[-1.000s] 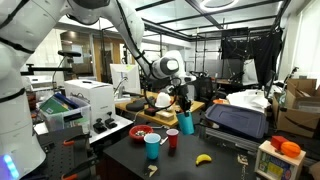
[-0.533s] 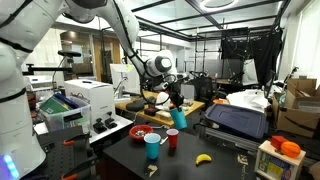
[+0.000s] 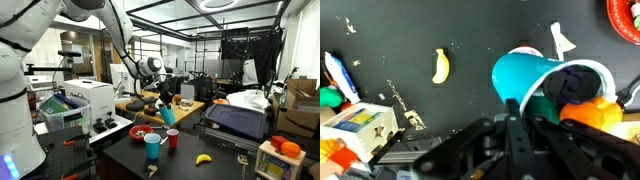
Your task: Pick up the cup and pour it's contents in the bowl
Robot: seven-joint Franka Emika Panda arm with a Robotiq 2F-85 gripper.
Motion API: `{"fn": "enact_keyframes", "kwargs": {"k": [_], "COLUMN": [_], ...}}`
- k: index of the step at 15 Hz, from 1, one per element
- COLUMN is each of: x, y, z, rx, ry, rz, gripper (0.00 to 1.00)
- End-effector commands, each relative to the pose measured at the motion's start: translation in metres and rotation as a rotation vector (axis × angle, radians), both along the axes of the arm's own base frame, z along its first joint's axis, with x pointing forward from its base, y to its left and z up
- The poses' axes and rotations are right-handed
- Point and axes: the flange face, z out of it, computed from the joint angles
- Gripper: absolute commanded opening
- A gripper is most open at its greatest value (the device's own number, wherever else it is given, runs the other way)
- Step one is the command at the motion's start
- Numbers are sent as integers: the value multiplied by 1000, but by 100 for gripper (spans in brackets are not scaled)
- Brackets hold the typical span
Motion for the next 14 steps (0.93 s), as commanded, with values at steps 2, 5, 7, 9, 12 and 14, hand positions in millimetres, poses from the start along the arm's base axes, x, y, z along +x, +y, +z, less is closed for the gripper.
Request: {"fn": "enact_keyframes", "kwargs": {"k": [2,5,7,9,12,14], "x": [-19,-26,-28,-30,-34,-41], "y": [33,58,70,79,85,81], "z": [5,1,0,-2,-8,-14], "rx": [-26,-24,-11,-3,-14,-44], "ry": [19,24,31,34,39,47], "rz": [101,164,188,210,263,316], "gripper": [1,1,1,1,1,1]}}
